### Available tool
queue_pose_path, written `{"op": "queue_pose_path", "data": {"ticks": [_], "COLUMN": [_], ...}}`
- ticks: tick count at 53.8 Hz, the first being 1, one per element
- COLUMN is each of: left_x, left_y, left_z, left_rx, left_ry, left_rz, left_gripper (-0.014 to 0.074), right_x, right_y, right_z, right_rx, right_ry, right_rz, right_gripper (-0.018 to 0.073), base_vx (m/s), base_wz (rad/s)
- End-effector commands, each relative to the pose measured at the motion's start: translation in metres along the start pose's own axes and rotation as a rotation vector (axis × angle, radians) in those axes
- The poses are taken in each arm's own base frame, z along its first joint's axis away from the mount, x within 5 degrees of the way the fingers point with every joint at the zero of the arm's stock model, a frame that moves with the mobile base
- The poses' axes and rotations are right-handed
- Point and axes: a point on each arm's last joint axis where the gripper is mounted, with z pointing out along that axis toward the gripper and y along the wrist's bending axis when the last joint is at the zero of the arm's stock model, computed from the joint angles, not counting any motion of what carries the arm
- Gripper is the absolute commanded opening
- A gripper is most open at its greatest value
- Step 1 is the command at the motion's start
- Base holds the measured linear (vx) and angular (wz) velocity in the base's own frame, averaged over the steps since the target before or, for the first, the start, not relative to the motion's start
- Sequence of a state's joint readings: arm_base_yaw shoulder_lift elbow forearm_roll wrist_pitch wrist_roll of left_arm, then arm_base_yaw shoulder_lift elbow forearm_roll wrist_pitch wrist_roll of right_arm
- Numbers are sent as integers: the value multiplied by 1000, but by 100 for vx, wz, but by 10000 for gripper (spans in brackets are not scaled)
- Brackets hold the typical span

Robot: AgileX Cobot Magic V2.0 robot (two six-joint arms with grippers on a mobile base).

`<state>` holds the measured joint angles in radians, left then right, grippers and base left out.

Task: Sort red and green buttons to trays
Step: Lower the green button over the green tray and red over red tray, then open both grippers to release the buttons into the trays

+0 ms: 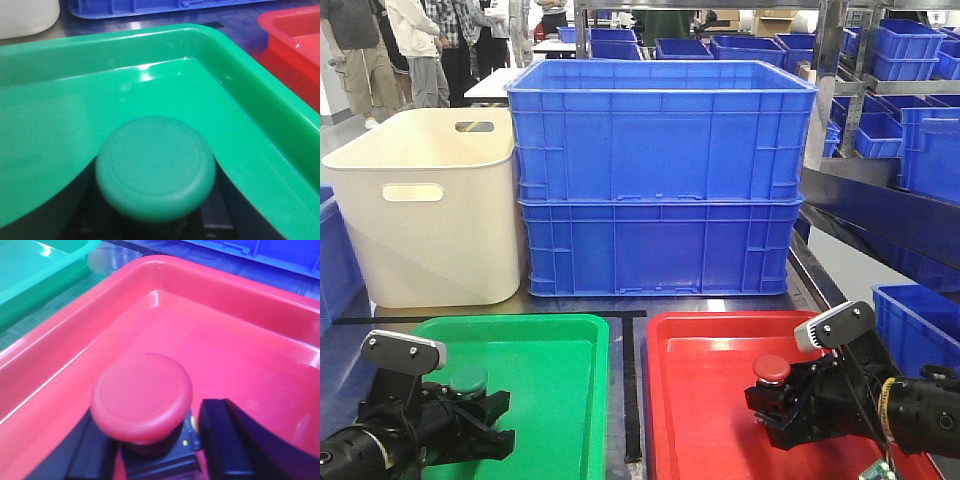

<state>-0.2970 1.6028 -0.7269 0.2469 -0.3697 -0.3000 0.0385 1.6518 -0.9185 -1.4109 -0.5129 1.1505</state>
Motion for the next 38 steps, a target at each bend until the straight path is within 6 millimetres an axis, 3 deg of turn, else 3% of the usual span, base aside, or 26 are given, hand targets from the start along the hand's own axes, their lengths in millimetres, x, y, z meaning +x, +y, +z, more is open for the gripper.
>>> {"op": "queue_pose_path", "data": {"ticks": [1,6,12,26,38], "left_x": [-27,-27,-27,-45,-68], "left_y": [-4,-4,-4,-6,-9], "left_z": [-7,-7,-8,-29,-66], "left_rx": [30,29,27,21,6], "left_ry": [-153,-151,-147,-197,-256], "left_rz": [-10,-10,-11,1,16], "left_gripper": [430,516,564,569,558], "right_x": [-23,-23,-24,-40,-69], "right_y": [3,3,3,9,27], "right_z": [-10,-10,-10,-28,-63], "right_rx": [-7,-7,-7,-1,-28], "right_ry": [-90,-90,-92,-152,-277], "right_rz": [-12,-12,-13,-46,-115], "right_gripper": [546,647,695,652,585], "base_vx": [0,0,0,0,0], "base_wz": [0,0,0,0,0]}}
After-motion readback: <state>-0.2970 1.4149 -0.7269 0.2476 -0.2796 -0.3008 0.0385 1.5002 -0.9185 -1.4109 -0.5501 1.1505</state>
